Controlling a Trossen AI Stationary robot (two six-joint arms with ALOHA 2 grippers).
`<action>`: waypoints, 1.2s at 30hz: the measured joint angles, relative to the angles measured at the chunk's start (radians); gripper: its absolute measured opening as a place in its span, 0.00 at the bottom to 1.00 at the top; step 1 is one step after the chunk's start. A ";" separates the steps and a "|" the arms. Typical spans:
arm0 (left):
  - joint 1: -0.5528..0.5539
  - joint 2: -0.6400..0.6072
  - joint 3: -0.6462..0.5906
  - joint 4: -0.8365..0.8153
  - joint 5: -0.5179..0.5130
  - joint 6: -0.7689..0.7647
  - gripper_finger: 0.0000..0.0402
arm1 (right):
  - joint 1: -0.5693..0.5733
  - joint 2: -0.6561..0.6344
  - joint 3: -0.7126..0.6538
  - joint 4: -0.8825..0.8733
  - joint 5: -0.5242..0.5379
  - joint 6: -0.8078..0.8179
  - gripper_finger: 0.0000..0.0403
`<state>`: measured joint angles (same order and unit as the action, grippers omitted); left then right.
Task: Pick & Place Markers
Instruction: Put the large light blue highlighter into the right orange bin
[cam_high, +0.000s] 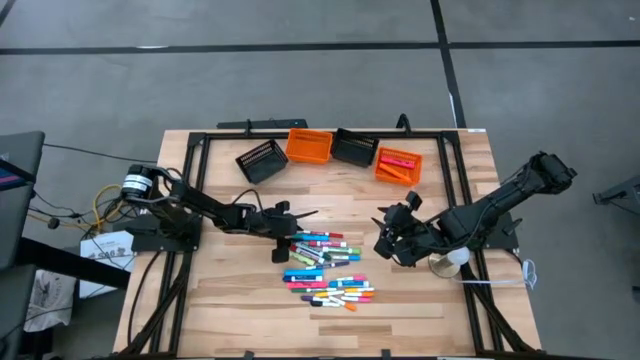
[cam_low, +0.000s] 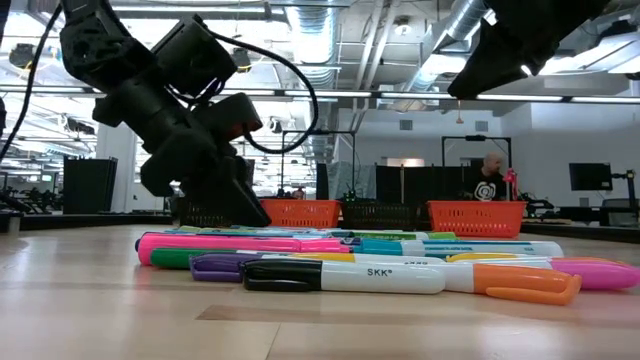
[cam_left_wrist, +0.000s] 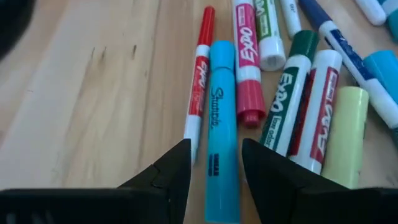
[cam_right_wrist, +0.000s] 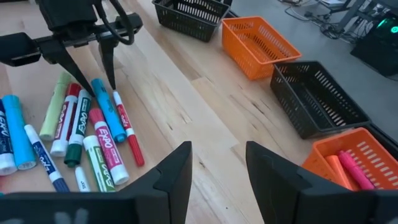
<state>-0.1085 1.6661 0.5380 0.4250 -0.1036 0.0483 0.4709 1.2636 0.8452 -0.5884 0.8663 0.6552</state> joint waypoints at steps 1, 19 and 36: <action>0.000 0.000 0.000 0.000 0.000 0.000 0.36 | 0.000 0.000 0.000 0.000 0.000 0.000 0.36; -0.001 0.000 0.000 -0.043 0.000 -0.003 0.33 | 0.000 0.000 0.000 0.003 -0.002 0.000 0.34; -0.001 0.000 -0.011 -0.069 -0.007 -0.007 0.29 | 0.000 0.000 0.000 0.008 -0.002 0.001 0.33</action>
<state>-0.1097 1.6657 0.5270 0.3565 -0.1108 0.0410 0.4709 1.2636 0.8452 -0.5806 0.8646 0.6559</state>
